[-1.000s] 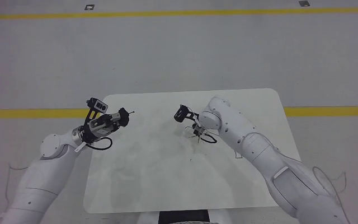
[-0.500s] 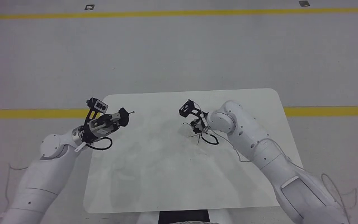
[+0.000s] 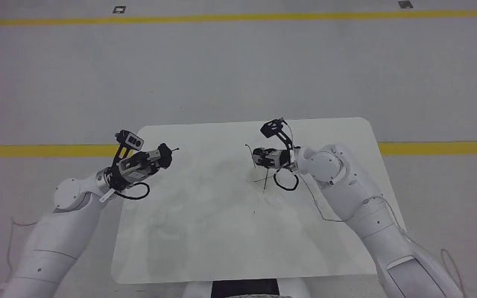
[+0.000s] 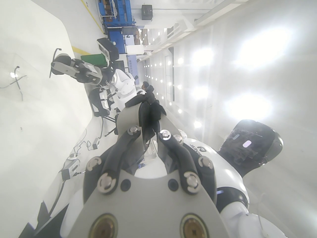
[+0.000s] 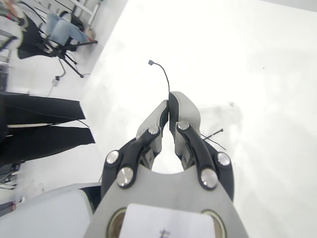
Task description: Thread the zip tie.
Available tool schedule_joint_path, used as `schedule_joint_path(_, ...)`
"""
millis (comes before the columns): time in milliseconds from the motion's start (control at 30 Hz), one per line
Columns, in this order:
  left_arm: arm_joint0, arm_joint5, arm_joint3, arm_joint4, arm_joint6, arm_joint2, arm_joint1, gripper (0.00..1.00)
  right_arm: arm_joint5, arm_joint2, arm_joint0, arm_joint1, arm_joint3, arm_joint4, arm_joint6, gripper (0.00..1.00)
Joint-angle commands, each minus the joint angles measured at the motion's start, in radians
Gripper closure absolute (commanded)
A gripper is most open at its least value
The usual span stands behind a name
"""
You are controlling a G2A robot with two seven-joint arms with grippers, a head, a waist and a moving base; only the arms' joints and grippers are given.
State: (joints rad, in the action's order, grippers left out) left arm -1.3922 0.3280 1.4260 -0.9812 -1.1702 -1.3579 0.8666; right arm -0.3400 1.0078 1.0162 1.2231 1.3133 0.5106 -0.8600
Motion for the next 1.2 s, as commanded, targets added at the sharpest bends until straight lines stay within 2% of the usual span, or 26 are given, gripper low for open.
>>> schedule_joint_path(0,0.0,0.0,0.0,0.0,0.0,0.0,0.0,1.0,0.0,-0.001,-0.001,0.0,-0.001,0.006,-0.001,1.0)
schedule_joint_path(267,0.0,0.0,0.0,0.0,0.0,0.0,0.0,1.0,0.0,-0.004,0.009,0.002,0.004,-0.012,0.012,1.0)
schedule_joint_path(300,0.0,0.0,0.0,0.0,0.0,0.0,0.0,1.0,0.0,-0.006,0.021,0.005,0.013,-0.048,0.044,1.0)
schedule_joint_path(367,-0.013,-0.004,0.015,-0.003,0.052,0.016,0.006,1.0,0.0,-0.01,0.028,0.008,0.039,-0.06,0.112,1.0)
schedule_joint_path(433,-0.021,0.012,0.025,0.013,0.094,0.026,0.012,1.0,0.0,-0.014,0.041,0.011,0.069,-0.077,0.194,1.0)
schedule_joint_path(567,-0.027,0.012,0.038,0.043,0.169,0.048,0.031,1.0,0.0,-0.042,0.06,0.019,0.137,-0.09,0.354,1.0)
schedule_joint_path(700,-0.015,0.012,0.019,0.1,0.203,0.066,0.056,1.0,0.0,-0.08,0.068,0.023,0.184,-0.08,0.489,1.0)
schedule_joint_path(800,-0.006,0.012,0.007,0.103,0.224,0.077,0.076,1.0,0.0,-0.108,0.069,0.024,0.21,-0.083,0.555,1.0)
schedule_joint_path(833,-0.002,0.012,0.001,0.108,0.251,0.079,0.086,1.0,0.0,-0.121,0.068,0.023,0.225,-0.069,0.587,1.0)
schedule_joint_path(1000,0.005,0.012,0.003,0.125,0.297,0.096,0.128,1.0,0.0,-0.176,0.063,0.018,0.234,-0.041,0.641,1.0)
schedule_joint_path(1167,0.006,0.012,0.006,0.128,0.295,0.095,0.13,1.0,0.0,-0.176,0.063,0.018,0.234,-0.041,0.641,1.0)
